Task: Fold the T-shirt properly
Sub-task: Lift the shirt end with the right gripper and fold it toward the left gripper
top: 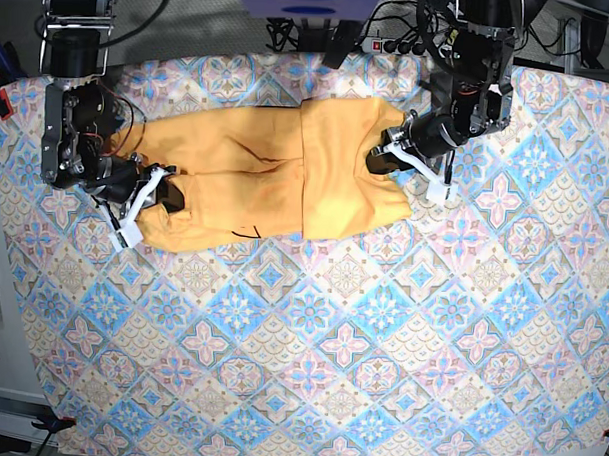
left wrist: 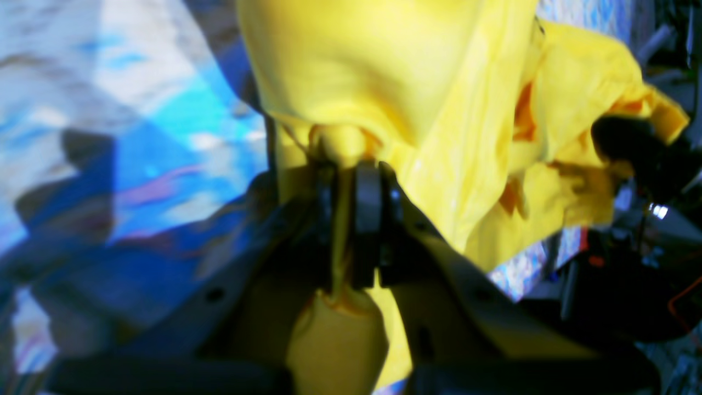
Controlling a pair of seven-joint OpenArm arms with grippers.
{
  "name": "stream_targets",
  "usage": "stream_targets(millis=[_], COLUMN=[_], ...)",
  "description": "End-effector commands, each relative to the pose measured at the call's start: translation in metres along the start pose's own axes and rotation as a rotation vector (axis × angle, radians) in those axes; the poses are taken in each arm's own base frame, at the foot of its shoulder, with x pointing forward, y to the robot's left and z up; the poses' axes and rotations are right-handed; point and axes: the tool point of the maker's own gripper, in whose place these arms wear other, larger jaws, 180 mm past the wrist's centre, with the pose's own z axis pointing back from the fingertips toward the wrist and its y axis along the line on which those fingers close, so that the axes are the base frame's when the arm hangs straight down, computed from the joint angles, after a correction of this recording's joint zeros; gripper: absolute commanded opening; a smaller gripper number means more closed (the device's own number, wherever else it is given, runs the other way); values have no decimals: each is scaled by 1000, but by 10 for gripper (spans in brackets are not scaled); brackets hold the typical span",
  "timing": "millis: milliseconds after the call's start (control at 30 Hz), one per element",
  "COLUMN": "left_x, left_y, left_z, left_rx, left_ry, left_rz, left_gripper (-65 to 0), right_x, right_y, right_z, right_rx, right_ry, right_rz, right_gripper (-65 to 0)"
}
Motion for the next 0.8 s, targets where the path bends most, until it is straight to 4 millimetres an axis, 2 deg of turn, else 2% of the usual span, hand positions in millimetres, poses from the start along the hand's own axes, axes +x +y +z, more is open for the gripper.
stream_targets(millis=[0,133,267,433,700,767], left_x=[5,8,24,29,30,30], left_y=[-7,-4,16,25,25,25], left_z=[0,2,15,21,21,21], left_rx=[-24,-18,25,46,48,48], left_ry=[-14,-20,-64,-68,-69,-71], left_rz=[-7,-7,11,-2,-4,-4], left_gripper=[-650,-650,-650,-650,-650,-650], right_x=[27,49,54,65,84,82], right_y=[12,53,96,145,211,229], right_z=[4,2,-4,-11,-30,-34], right_rx=[33,101,186,287,425,466], right_ry=[-67,-92,-90,-106,-177,-176], right_rz=[63,203,317,428,427,437], right_gripper=[-648,-649,-649,-648,-648,-648])
